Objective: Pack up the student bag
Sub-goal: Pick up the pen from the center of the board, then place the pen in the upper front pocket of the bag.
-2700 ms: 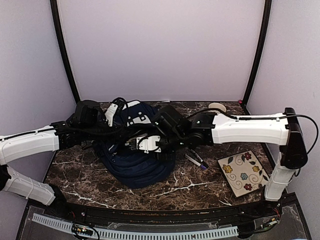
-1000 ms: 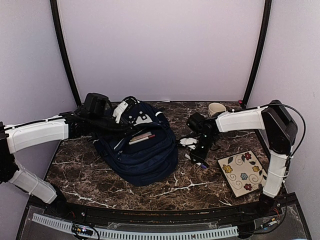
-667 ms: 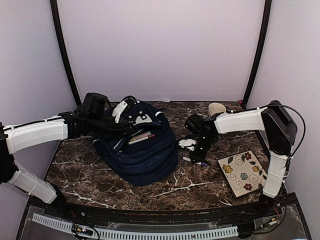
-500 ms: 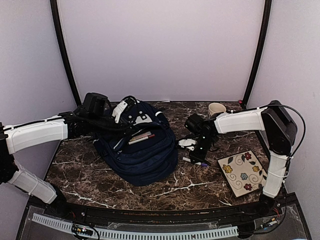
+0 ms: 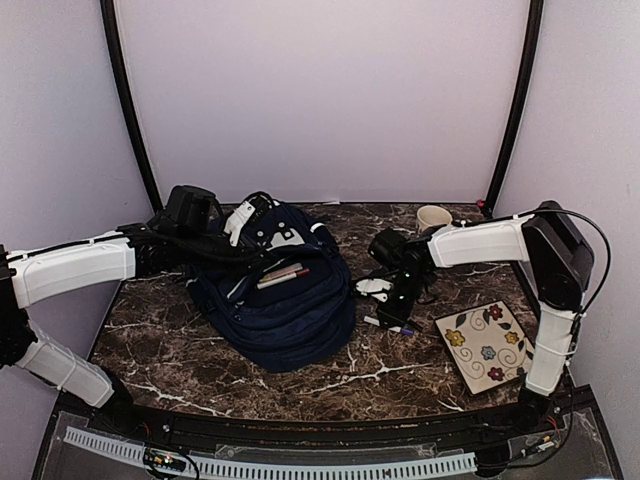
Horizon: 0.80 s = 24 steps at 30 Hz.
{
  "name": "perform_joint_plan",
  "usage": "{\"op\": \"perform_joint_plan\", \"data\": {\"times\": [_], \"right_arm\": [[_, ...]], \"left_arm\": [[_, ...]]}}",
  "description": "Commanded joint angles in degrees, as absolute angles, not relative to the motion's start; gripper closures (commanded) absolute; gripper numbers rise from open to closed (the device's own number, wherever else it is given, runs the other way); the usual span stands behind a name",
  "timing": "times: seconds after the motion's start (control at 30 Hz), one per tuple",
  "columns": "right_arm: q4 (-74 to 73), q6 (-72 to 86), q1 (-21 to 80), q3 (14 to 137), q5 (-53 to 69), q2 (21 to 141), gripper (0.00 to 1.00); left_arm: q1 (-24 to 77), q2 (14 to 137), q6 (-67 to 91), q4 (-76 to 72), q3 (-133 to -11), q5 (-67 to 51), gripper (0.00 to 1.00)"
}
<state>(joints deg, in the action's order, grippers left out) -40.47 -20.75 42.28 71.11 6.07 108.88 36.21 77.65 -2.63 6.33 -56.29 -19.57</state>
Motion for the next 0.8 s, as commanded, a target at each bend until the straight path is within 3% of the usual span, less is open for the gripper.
{"op": "perform_joint_plan", "data": {"times": [0.0,0.4,0.77], "right_arm": [[-40.93,-20.34,43.15,72.71,7.38,109.38,0.9],[-48.32,-24.98,43.2,77.74,22.88,95.19,0.91],[-41.21,-40.0,53.14,95.58,2.82,100.8,0.93]], "left_arm": [[35.77,74.62,-3.87,2.81,-56.77,-20.74,1.0],[31.96,74.05,-1.87,1.65,-56.9,-24.98,1.0],[30.59,74.44,0.64,-0.44,-56.24,-29.05,1.0]]}}
